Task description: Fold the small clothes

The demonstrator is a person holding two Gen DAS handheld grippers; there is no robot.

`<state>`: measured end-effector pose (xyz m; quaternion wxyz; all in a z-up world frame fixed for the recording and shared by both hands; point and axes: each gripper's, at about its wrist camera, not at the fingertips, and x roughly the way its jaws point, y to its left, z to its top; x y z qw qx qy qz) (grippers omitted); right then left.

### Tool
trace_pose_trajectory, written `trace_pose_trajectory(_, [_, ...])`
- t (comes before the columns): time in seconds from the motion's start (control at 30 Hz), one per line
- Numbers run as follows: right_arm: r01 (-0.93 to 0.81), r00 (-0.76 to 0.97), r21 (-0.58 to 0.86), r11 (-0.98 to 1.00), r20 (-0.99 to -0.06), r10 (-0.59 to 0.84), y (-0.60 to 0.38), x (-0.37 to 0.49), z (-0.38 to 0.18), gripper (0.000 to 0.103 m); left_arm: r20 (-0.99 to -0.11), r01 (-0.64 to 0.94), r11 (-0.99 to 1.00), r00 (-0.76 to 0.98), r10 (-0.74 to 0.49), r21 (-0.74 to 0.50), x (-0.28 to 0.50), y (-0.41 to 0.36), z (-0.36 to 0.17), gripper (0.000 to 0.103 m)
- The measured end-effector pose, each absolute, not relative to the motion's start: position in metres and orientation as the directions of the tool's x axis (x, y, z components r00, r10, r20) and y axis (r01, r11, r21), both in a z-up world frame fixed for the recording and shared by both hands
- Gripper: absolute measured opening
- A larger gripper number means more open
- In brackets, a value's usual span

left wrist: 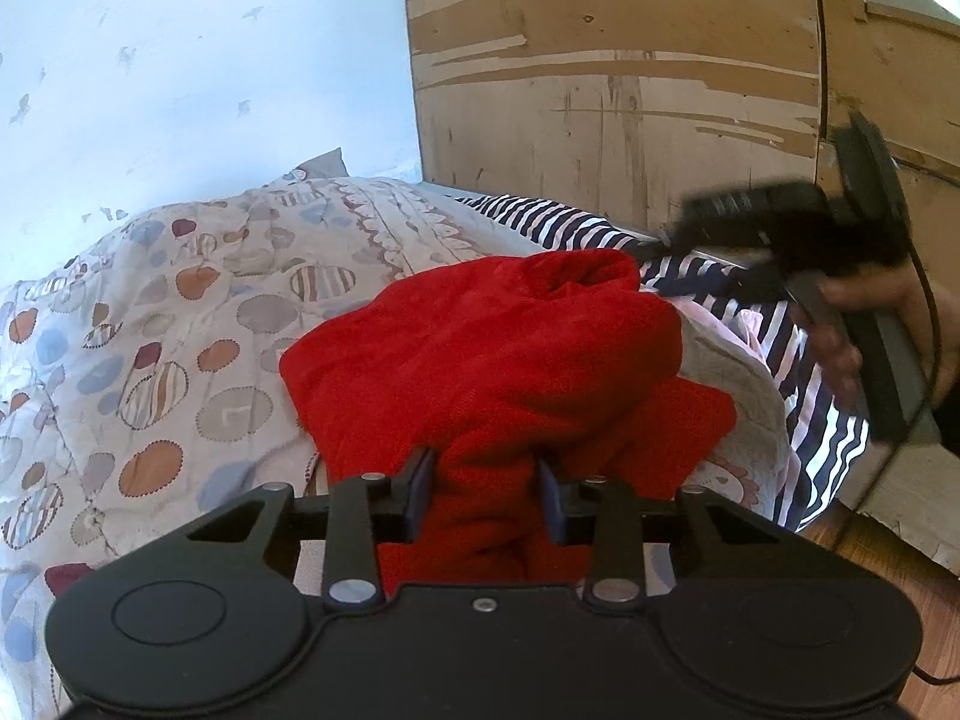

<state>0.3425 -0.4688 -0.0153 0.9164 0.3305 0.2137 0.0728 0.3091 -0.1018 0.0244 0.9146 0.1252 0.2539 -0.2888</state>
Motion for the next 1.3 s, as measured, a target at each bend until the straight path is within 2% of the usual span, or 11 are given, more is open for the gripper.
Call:
trace_pose_trajectory(0.1, [-0.030, 0.882, 0.631, 0.775, -0.348, 0.318, -0.459, 0.373, -0.007, 0.064, -0.536, 0.591, 0.802, 0.705, -0.463, 0.084, 0.309, -0.102, 0.023, 0.038])
trace_pose_trajectory(0.17, [-0.047, 0.868, 0.618, 0.785, -0.364, 0.339, -0.450, 0.389, -0.005, 0.057, -0.536, 0.589, 0.804, 0.707, -0.462, 0.084, 0.309, -0.103, 0.023, 0.038])
trace_pose_trajectory(0.23, [-0.088, 0.849, 0.595, 0.799, -0.374, 0.372, -0.438, 0.403, -0.004, 0.020, -0.537, 0.588, 0.804, 0.707, -0.460, 0.085, 0.309, -0.103, 0.024, 0.037])
trace_pose_trajectory(0.33, [-0.111, 0.848, 0.539, 0.835, -0.386, 0.362, -0.423, 0.407, -0.001, 0.011, -0.532, 0.582, 0.809, 0.713, -0.457, 0.086, 0.310, -0.103, 0.026, 0.032])
trace_pose_trajectory(0.43, [-0.112, 0.885, 0.502, 0.857, -0.342, 0.316, -0.425, 0.388, 0.014, 0.009, -0.530, 0.589, 0.804, 0.708, -0.465, 0.082, 0.311, -0.106, 0.029, 0.028])
trace_pose_trajectory(0.57, [-0.050, 0.923, 0.535, 0.844, -0.297, 0.243, -0.447, 0.361, 0.016, 0.007, -0.538, 0.632, 0.767, 0.686, -0.490, 0.108, 0.306, -0.122, 0.031, 0.027])
trace_pose_trajectory(0.77, [0.062, 0.890, 0.559, 0.827, -0.407, 0.208, -0.461, 0.353, -0.032, 0.006, -0.569, 0.664, 0.717, 0.681, -0.462, 0.213, 0.293, -0.142, 0.015, 0.027])
trace_pose_trajectory(1.07, [0.055, 0.897, 0.518, 0.853, -0.401, 0.186, -0.451, 0.350, -0.031, 0.006, -0.545, 0.652, 0.757, 0.652, -0.528, 0.046, 0.302, -0.118, 0.025, 0.029])
trace_pose_trajectory(1.13, [0.055, 0.896, 0.507, 0.860, -0.406, 0.182, -0.450, 0.350, -0.030, 0.006, -0.530, 0.644, 0.765, 0.648, -0.547, -0.003, 0.303, -0.111, 0.028, 0.033])
trace_pose_trajectory(1.2, [0.053, 0.895, 0.496, 0.867, -0.409, 0.179, -0.450, 0.348, -0.028, 0.006, -0.505, 0.633, 0.771, 0.645, -0.574, -0.069, 0.304, -0.103, 0.031, 0.054])
trace_pose_trajectory(1.3, [0.057, 0.895, 0.486, 0.872, -0.413, 0.171, -0.448, 0.349, -0.028, 0.006, -0.478, 0.617, 0.775, 0.644, -0.598, -0.137, 0.304, -0.092, 0.035, 0.069])
